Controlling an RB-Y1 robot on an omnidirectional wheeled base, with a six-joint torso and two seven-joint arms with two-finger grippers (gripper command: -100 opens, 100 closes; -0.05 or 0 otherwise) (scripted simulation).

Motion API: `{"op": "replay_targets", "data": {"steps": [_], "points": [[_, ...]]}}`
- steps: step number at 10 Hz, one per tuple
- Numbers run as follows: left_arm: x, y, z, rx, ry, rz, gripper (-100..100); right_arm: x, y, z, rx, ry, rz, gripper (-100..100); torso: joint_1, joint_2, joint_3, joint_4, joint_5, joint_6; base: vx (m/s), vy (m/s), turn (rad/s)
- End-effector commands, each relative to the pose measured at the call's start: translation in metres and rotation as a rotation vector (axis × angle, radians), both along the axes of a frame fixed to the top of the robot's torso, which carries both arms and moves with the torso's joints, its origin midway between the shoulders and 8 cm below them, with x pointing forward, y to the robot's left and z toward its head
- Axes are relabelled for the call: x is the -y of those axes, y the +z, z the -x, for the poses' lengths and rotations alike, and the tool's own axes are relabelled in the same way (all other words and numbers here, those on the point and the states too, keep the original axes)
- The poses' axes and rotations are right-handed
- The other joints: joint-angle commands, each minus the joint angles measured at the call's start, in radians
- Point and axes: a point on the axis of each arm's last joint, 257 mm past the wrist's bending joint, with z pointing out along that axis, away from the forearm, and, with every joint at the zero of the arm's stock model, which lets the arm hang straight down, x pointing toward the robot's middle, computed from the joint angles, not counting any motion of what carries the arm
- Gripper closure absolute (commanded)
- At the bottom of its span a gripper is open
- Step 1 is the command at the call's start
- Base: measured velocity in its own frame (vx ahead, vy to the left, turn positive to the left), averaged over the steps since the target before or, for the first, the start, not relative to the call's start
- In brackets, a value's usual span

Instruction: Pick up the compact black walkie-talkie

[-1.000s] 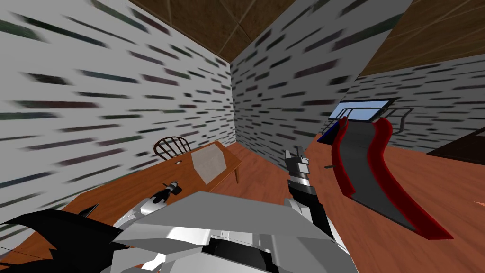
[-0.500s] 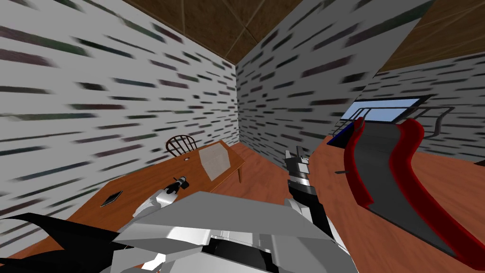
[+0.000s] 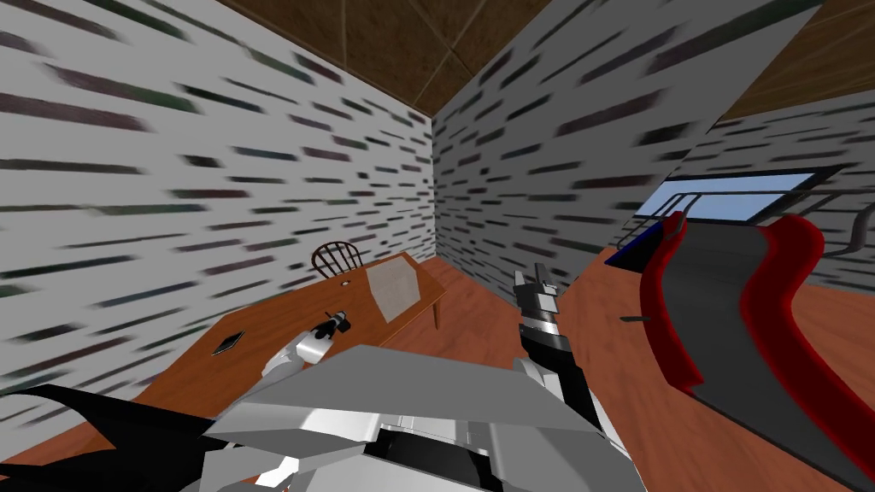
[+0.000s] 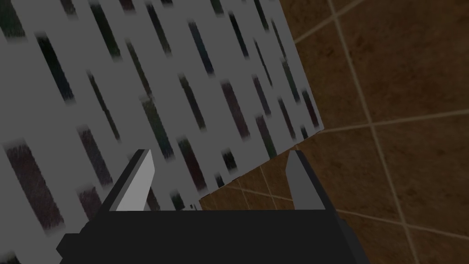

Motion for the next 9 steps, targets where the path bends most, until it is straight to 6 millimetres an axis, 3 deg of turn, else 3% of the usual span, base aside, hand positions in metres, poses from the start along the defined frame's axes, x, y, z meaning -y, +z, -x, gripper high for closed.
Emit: {"op": "replay_targets", "data": {"steps": [1,2,3,4,5,6,8,9], "points": [[0.002,0.002,-0.001,0.000,-0.004,0.000,100,0.000,0.000,0.000,0.000,0.000,0.000,0,0.000,0.000,0.000,0.000,0.000,0.000,-0.008,0.013,-0.011],[0.021,0.003,-0.020,-0.005,-0.032,0.001,100,0.000,0.000,0.000,0.000,0.000,0.000,0,-0.001,0.000,0.000,0.000,0.000,0.000,-0.016,0.035,0.192],[0.023,0.006,-0.024,0.003,-0.036,-0.001,100,0.000,0.000,0.000,0.000,0.000,0.000,0,0.000,0.000,0.000,0.000,0.000,-0.001,-0.017,0.032,0.128],[0.043,0.009,-0.044,0.003,-0.068,0.001,100,0.000,0.000,0.000,0.000,0.000,0.000,0,0.000,0.000,0.000,0.000,0.000,-0.001,-0.025,0.051,0.229],[0.044,0.012,-0.047,0.006,-0.068,-0.001,100,0.000,0.000,0.000,0.000,0.000,0.000,0,0.001,0.001,0.001,0.000,0.000,-0.001,-0.023,0.039,0.113],[0.064,0.014,-0.066,0.006,-0.099,0.001,100,0.000,0.000,0.000,0.000,0.000,0.000,0,0.001,0.001,0.000,0.000,0.000,0.000,-0.019,0.049,0.193],[0.063,0.015,-0.063,0.009,-0.095,0.000,100,0.000,0.000,0.000,0.000,0.000,0.000,0,0.000,0.000,0.000,0.000,-0.001,0.000,-0.009,0.022,0.051],[0.063,0.016,-0.064,0.009,-0.095,-0.001,0,0.000,0.000,0.000,0.000,0.000,0.000,0,-0.001,0.000,0.000,0.000,-0.001,0.000,0.000,0.000,0.000]]}}
